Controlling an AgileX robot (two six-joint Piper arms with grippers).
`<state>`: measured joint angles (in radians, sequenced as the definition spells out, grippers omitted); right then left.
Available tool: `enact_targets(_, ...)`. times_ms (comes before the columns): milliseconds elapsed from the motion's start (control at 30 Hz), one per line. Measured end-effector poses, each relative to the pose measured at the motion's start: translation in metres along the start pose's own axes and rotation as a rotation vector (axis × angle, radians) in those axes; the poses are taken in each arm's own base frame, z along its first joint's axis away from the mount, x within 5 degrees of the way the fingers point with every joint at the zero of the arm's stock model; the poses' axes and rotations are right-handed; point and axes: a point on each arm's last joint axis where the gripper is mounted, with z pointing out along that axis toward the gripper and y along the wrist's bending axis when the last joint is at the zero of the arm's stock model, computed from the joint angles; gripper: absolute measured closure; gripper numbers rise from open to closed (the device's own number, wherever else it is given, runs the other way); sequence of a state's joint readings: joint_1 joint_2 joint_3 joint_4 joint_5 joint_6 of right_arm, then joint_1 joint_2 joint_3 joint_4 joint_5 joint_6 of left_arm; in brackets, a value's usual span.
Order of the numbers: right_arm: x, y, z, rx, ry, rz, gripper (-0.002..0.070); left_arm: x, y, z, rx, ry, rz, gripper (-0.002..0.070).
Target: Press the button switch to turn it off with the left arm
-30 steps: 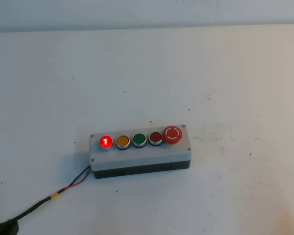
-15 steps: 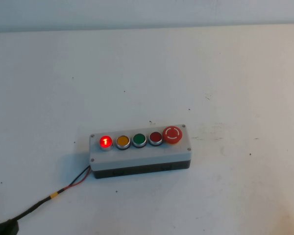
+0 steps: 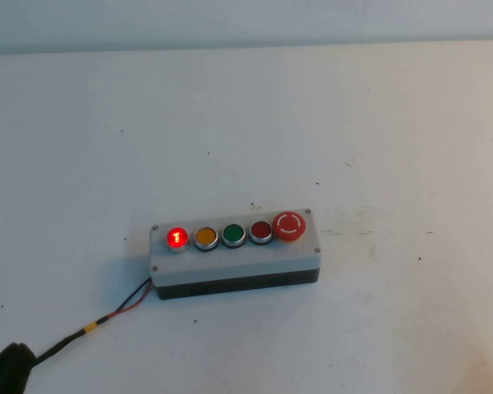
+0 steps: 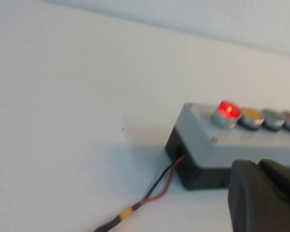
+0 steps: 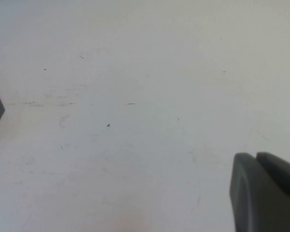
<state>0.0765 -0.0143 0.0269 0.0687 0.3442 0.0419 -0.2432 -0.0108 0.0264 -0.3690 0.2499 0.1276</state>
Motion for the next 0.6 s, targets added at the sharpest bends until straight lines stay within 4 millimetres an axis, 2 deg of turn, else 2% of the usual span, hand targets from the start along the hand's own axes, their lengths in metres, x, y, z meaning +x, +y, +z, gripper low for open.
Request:
enact_targets(133,0.0,0.0,0.0,0.0,0.0,0.0,0.0692,-0.009,-0.002,0.0,0.031,-0.096,-0.212,0.0678)
enact_targets(333,0.0,0.0,0.0,0.0,0.0,0.0,0.0693,-0.014,-0.002,-0.001,0.04,-0.149,-0.328,0.0678)
enact_targets(367,0.0,0.0,0.0,0.0,0.0,0.0,0.0692,-0.016,-0.003,-0.001,0.044,-0.128,-0.345,0.0678)
enact_targets(467,0.0,0.0,0.0,0.0,0.0,0.0,0.0692,-0.037,-0.015,0.001,0.073,-0.004,-0.347,0.0678)
enact_targets(600,0.0,0.0,0.0,0.0,0.0,0.0,0.0692,-0.078,-0.033,0.017,0.088,0.313,-0.228,0.0678)
